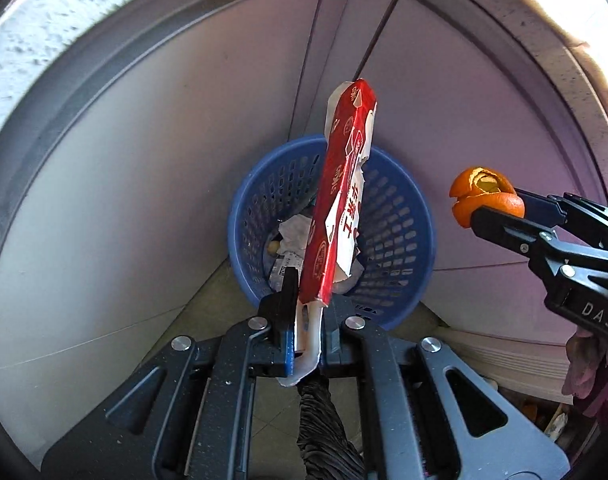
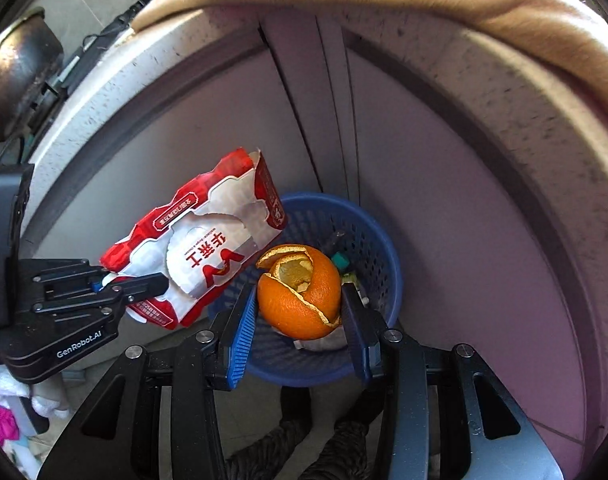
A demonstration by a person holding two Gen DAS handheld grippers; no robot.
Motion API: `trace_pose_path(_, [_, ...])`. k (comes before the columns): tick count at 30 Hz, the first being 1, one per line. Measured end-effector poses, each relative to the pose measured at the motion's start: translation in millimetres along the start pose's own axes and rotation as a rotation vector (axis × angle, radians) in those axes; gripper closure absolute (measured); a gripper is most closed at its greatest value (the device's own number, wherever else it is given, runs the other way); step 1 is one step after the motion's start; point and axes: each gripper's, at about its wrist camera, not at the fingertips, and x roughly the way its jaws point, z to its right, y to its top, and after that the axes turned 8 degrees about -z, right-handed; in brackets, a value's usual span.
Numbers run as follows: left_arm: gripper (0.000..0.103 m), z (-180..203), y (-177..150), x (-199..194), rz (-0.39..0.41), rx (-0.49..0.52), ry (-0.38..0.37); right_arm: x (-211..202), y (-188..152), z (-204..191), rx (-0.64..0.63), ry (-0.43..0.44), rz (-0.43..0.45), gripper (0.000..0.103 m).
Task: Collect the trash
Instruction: 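Carry the red wrapper and orange peel down over the blue basket, then open both tools to drop the wrapper and peel into the basket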
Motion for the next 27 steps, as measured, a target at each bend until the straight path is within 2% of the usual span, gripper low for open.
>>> trace_pose_path(16, [0.09, 5.3, 4.3, 22.1, -0.037, 0.018, 0.021, 15.7, 3.4, -1.6, -0.016, -0.029, -0.023, 0.06])
trace_pose_path(19, [0.083, 5.8, 5.5, 22.1, -0.036, 0.015, 0.025, 16.0, 3.1, -4.2, -0.016, -0.031, -0.028, 0.059])
trace_pose_path(21, [0.071, 6.0, 5.6, 19.2, -0.029, 0.009, 0.026, 17.2, 4.5, -4.6, -0.02, -0.039, -0.034, 0.059])
trace_pose_path(25, [0.071, 7.9, 8.1, 12.1, -0.025, 0.015, 0.034, 15.5, 8.2, -2.8, -0.02, -0.047, -0.034, 0.059])
trace_pose_path(27, [0.07, 8.5, 7.7, 10.8, -0.024, 0.017, 0.038, 13.9, 8.0, -2.6, -0.02, -0.049, -0.032, 0.055])
